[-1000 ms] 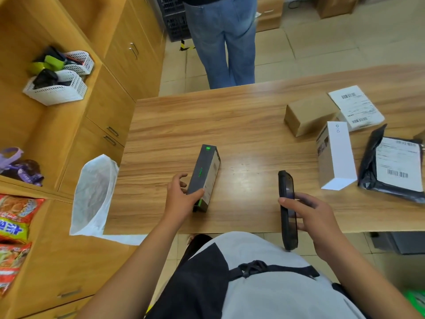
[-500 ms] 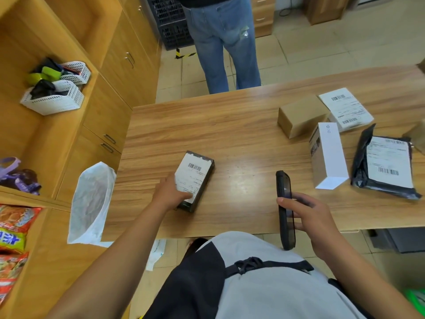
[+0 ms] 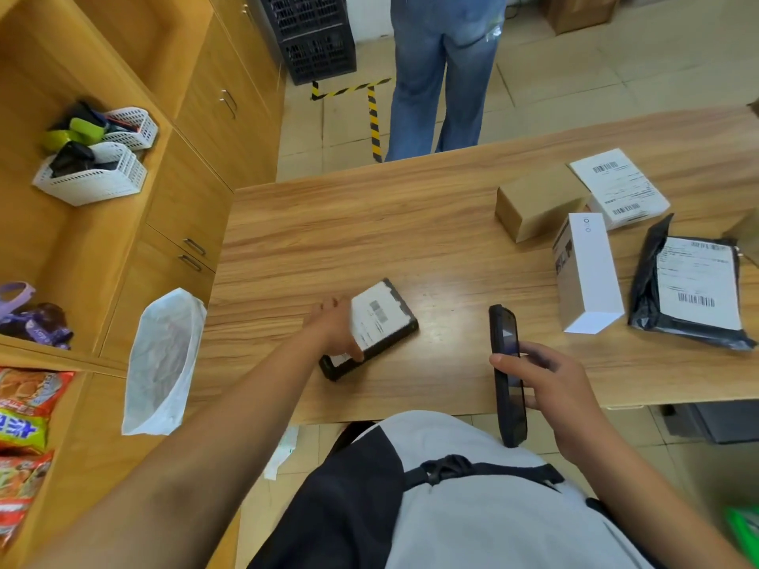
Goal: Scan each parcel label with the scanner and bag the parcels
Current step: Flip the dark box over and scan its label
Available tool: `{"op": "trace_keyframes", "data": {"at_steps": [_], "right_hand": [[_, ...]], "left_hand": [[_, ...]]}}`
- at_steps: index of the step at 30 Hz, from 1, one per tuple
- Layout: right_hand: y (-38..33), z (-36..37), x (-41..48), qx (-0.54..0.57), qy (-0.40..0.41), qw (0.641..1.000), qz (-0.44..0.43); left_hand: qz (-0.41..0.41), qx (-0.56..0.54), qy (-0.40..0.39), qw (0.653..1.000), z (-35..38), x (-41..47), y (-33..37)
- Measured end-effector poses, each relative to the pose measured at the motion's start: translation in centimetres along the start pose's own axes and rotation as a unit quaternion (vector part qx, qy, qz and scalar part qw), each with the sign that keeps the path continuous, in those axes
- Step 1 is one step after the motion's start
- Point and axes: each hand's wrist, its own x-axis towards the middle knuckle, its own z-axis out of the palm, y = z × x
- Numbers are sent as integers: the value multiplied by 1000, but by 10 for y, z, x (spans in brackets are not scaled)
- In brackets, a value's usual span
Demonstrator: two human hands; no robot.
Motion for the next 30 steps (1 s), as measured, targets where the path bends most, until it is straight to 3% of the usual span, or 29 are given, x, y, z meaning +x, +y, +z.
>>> {"op": "trace_keyframes", "data": {"at_steps": [3,7,9,11,13,14,16,18,20,25,28,30], "right_hand": [[3,0,-2,6,9,1000,-6],[3,-1,-5,26,22,999,-6],[2,1,-7,31,28,999,-1],[0,5,-8,33,30,999,6],[0,9,-10,28,39,999,10],[1,12,-9,23,45,999,15],[1,17,-9,14,55,998,24],[1,25,-9,-6,65,997,32],[-1,34,-10,-40,71,996,43],[-27,60,-15,-139,40,989,43],[-61,73,-20,-235,-10,970,67],[-88,79,-21,-340,-53,936,77]], "left_hand": [[109,138,1,984,-2,9,0],[243,307,134,910,-2,15,-1],[255,309,175,899,2,15,1],[217,219,193,931,8,11,7],[129,1,233,964,17,3,16],[72,-136,249,956,23,-1,21],[-9,-386,232,893,37,-7,27],[-31,-532,181,827,46,-10,28],[-29,-578,128,806,46,-7,23],[36,-598,48,799,36,12,3],[69,-576,16,814,34,22,-6],[96,-551,-3,829,33,29,-9]]}}
